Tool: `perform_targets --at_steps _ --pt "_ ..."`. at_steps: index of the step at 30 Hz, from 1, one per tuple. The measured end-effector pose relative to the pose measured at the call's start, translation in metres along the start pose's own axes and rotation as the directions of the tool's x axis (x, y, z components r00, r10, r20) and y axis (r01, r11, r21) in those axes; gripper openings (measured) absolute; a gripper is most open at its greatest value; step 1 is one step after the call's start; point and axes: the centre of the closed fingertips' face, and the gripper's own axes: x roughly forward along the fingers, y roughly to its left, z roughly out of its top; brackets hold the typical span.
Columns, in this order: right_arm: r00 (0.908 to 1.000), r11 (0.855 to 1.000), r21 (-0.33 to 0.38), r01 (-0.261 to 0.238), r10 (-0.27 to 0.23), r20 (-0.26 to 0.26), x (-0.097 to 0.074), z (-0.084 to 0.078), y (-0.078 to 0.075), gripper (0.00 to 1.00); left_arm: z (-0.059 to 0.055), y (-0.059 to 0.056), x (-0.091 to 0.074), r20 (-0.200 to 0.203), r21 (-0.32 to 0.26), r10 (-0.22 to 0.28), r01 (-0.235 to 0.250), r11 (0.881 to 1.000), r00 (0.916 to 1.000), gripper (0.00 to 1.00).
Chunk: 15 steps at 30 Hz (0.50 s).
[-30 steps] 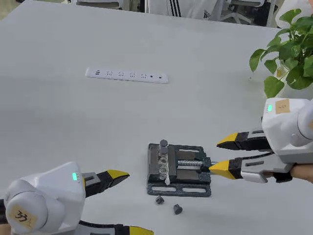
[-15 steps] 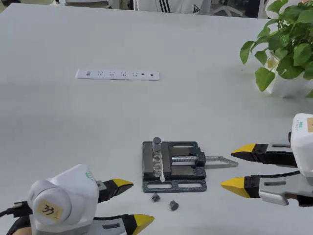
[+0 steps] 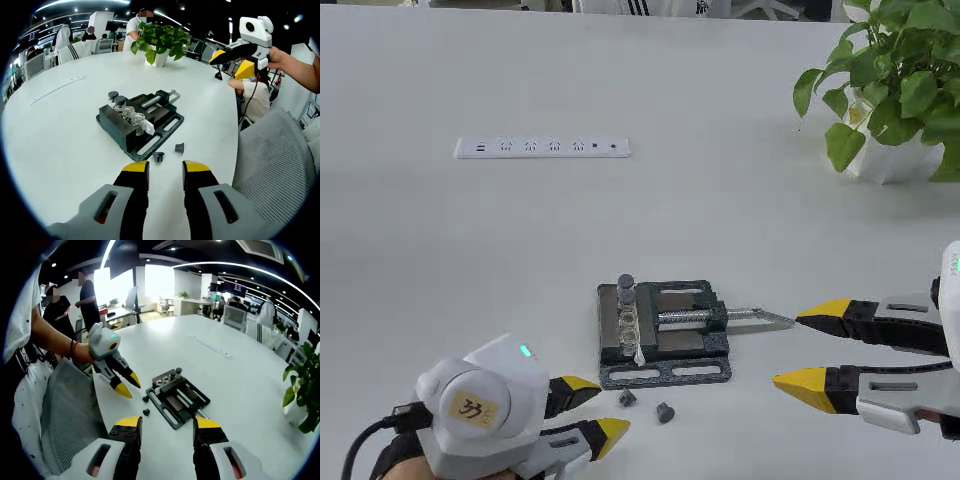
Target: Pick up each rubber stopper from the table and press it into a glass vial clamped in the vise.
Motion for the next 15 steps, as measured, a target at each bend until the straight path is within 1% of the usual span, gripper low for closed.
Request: perform_targets --at_steps 3,5,6,7,10,12,15 --pt "0.9999 1.0 0.004 -0.007 0.007 0.01 -0.001 -0.003 0.002 0.39 -0.002 0.001 0.006 -0.016 -0.018 0.006 -0.007 1.0 0.9999 0.2" --pt "0.9998 1.0 0.001 -0.015 0.015 0.015 -0.001 -0.005 0.004 0.4 -0.001 0.0 0.008 -0.017 -0.021 0.01 -0.011 1.0 0.9998 0.2" --pt "0.9997 1.0 -0.001 -0.019 0.019 0.014 0.0 -0.008 0.004 0.41 -0.002 0.002 0.009 -0.025 -0.023 0.018 -0.019 1.0 0.9995 0.19" --pt "0.9996 1.0 0.0 -0.022 0.022 0.014 0.0 -0.009 0.004 0.42 -0.002 0.002 0.009 -0.025 -0.02 0.019 -0.02 1.0 0.9995 0.19" --pt "0.9991 0.999 -0.004 -0.037 0.037 0.022 0.0 -0.014 0.005 0.46 -0.004 0.004 0.013 -0.037 -0.027 0.025 -0.026 0.999 0.999 0.19" --pt "0.9977 0.998 -0.019 -0.052 0.053 0.043 0.0 -0.016 0.006 0.49 -0.005 0.004 0.015 -0.041 -0.031 0.028 -0.029 0.999 0.9988 0.18" --pt "0.9969 0.998 -0.023 -0.062 0.064 0.047 -0.001 -0.024 0.003 0.53 -0.005 0.006 0.017 -0.048 -0.039 0.036 -0.038 0.999 0.9982 0.17"
